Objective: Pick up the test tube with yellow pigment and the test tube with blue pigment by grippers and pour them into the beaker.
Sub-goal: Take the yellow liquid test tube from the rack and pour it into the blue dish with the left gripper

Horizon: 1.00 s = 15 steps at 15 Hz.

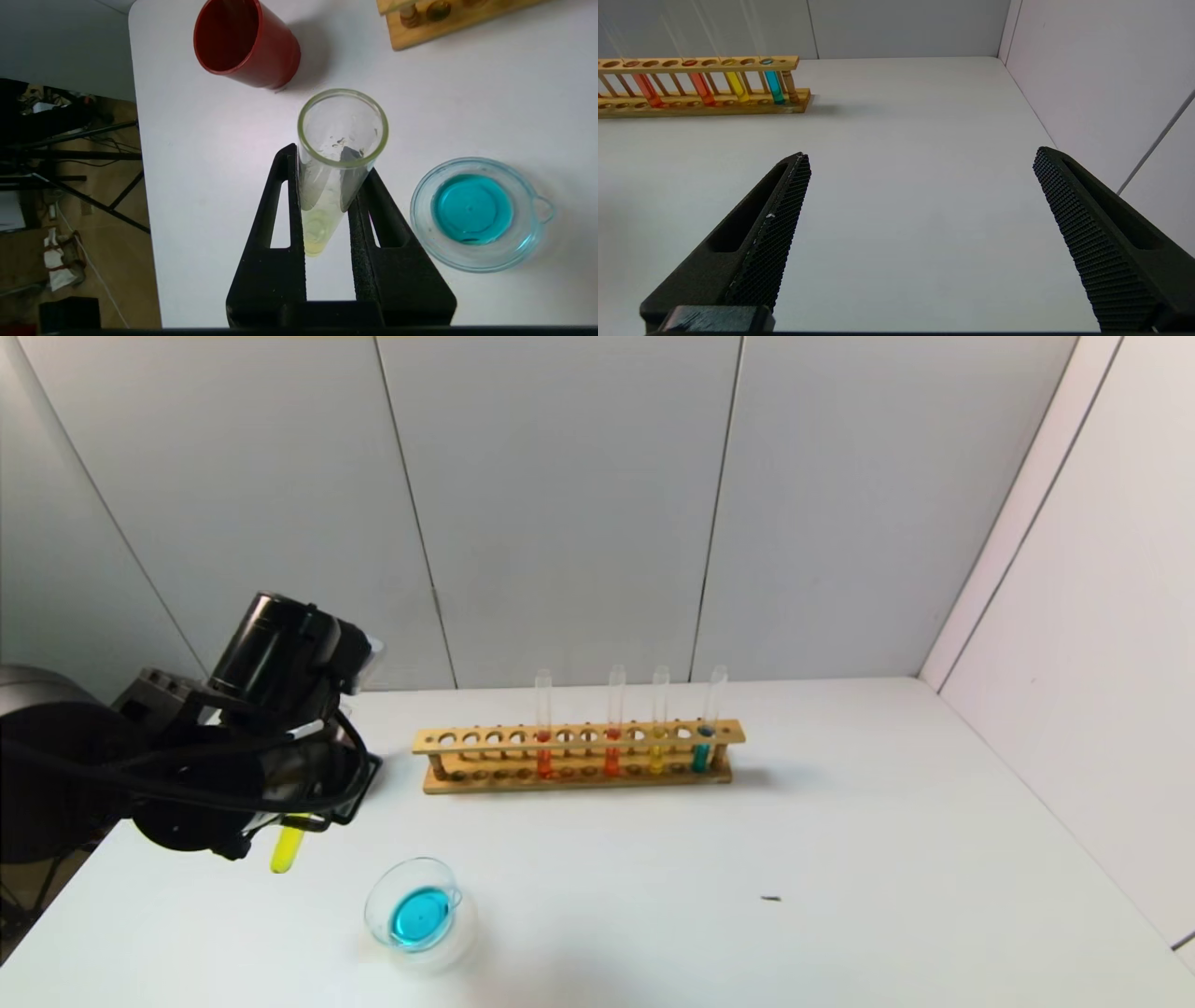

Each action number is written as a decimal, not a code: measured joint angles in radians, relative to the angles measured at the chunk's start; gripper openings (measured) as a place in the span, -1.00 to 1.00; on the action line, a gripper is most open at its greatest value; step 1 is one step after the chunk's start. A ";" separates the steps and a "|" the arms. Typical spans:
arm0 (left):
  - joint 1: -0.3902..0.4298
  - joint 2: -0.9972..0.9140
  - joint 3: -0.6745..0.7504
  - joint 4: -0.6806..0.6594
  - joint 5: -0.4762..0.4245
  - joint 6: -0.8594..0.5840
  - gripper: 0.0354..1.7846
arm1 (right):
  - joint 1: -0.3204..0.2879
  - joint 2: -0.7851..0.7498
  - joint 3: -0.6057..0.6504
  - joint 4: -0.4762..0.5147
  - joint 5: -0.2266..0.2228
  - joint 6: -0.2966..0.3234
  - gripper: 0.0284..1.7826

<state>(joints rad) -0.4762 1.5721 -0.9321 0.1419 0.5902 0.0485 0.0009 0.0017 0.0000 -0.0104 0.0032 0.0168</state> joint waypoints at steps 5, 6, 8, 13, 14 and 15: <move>0.001 0.006 0.043 0.003 0.000 0.089 -0.68 | 0.000 0.000 0.000 0.000 0.000 0.000 0.96; 0.000 0.010 0.056 0.003 -0.001 0.121 -0.68 | 0.000 0.000 0.000 0.000 -0.001 0.000 0.96; 0.000 0.019 0.081 0.003 -0.001 0.185 -0.68 | 0.000 0.000 0.000 0.000 0.000 0.000 0.96; -0.010 0.047 0.113 0.005 -0.001 0.308 -0.68 | 0.000 0.000 0.000 0.000 0.000 0.000 0.96; -0.015 0.053 0.117 0.005 -0.001 0.322 -0.68 | 0.000 0.000 0.000 0.000 0.000 0.000 0.96; -0.020 0.063 0.120 0.006 -0.001 0.327 -0.68 | 0.000 0.000 0.000 0.000 0.000 0.000 0.96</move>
<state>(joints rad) -0.4960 1.6347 -0.8123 0.1477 0.5887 0.3755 0.0013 0.0017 0.0000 -0.0100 0.0028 0.0168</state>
